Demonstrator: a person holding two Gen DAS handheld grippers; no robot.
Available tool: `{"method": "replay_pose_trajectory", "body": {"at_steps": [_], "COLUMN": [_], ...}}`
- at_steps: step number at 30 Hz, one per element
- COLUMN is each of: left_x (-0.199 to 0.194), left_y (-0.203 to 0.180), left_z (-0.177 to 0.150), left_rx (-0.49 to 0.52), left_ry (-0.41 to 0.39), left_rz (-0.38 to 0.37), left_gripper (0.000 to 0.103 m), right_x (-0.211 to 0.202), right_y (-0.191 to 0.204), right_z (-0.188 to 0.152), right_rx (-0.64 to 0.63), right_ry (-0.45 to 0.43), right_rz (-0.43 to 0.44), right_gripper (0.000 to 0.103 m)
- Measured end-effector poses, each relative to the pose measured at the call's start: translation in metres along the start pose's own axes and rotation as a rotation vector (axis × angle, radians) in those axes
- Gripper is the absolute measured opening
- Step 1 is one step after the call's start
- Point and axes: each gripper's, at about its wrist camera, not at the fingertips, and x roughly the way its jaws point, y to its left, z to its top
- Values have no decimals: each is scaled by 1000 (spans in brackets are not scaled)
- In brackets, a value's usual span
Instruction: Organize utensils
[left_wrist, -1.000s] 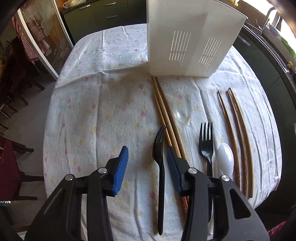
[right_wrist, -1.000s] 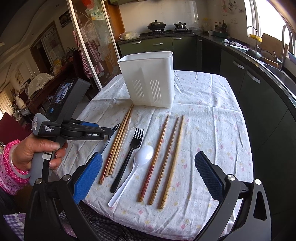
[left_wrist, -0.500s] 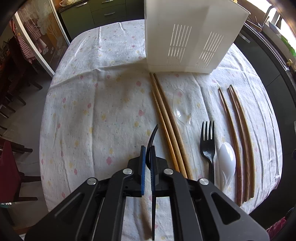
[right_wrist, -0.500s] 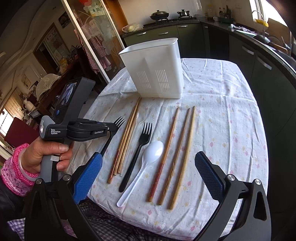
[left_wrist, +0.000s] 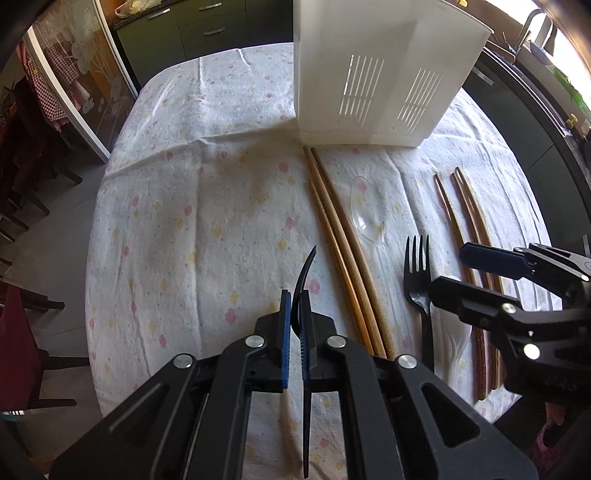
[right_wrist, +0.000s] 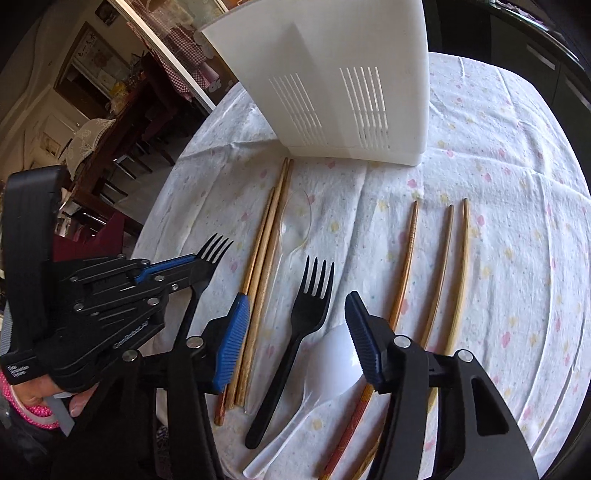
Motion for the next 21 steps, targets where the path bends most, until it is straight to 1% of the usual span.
{"method": "replay_pose_trajectory", "body": {"at_steps": [4, 8, 10, 16, 18, 20, 21], "left_x": [0, 1, 3, 3, 2, 2, 2], "left_y": [2, 4, 4, 0, -1, -2, -3], "left_z": [0, 1, 1, -1, -1, 0, 0], "left_rx": [7, 7, 8, 25, 28, 30, 31], "left_ry": [-1, 2, 4, 8, 7, 6, 5], "left_rz": [6, -1, -4, -15, -17, -18, -18], "left_gripper": [4, 4, 4, 4, 5, 5, 5], "right_x": [13, 21, 25, 34, 36, 37, 37], "right_y": [4, 10, 12, 8, 11, 12, 13], "right_z": [7, 8, 8, 15, 16, 15, 15], "right_rx": [-11, -25, -23, 7, -7, -19, -25], "right_ry": [5, 7, 16, 31, 33, 30, 27], "right_rz": [-85, -119, -123, -104, -124, -147, -159], "right_gripper": [49, 40, 38, 39, 37, 23, 21]}}
